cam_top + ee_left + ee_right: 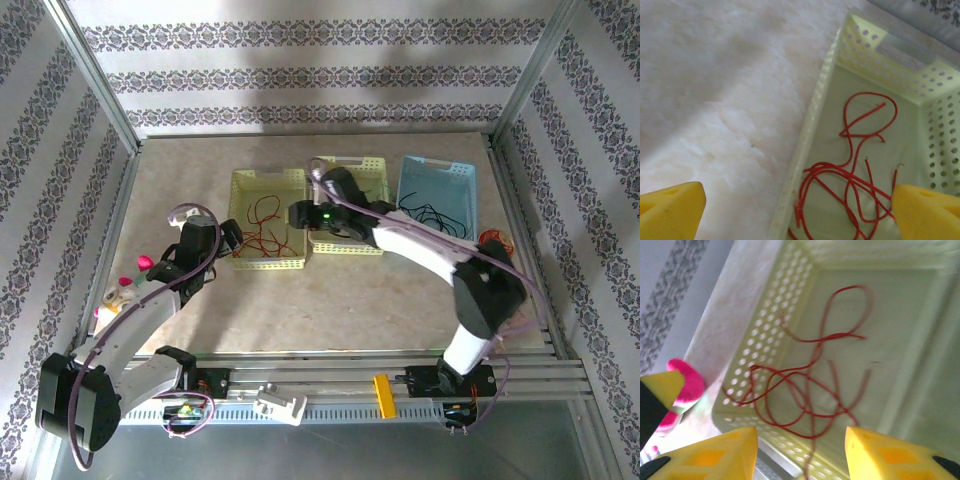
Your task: Untangle the cables
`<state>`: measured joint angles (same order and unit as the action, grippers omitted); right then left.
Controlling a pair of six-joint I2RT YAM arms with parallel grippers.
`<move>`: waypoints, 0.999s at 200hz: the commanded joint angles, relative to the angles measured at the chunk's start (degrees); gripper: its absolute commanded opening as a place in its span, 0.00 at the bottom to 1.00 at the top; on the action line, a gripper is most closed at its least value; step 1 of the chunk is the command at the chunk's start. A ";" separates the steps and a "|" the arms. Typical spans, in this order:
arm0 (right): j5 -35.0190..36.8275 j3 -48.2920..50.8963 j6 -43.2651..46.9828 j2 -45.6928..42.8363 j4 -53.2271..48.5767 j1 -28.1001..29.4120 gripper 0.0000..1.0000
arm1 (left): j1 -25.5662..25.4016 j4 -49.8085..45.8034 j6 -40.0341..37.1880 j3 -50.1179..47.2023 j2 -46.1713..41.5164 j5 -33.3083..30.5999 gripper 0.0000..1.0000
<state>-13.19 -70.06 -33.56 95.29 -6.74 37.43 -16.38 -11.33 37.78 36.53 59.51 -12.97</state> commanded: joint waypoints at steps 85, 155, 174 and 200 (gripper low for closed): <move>24.55 35.61 -2.35 -46.76 -10.64 -19.93 0.53 | -5.41 11.28 -9.81 -2.18 0.76 2.32 0.95; 37.82 43.17 2.30 -61.06 -19.44 -17.22 0.59 | -16.40 -16.86 5.57 -7.58 -11.43 -28.32 0.98; 46.89 45.94 8.07 -63.14 -10.65 -15.65 0.73 | -16.49 -18.50 7.44 -9.42 -11.13 -28.59 0.99; 54.34 56.21 21.33 -60.60 17.33 -14.35 0.98 | -16.19 -12.91 1.65 -10.30 -9.56 -32.86 0.99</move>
<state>29.54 -21.32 -25.17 32.29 -13.26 22.13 -32.21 -23.11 40.64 26.76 48.88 -38.35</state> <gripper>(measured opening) 0.963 0.993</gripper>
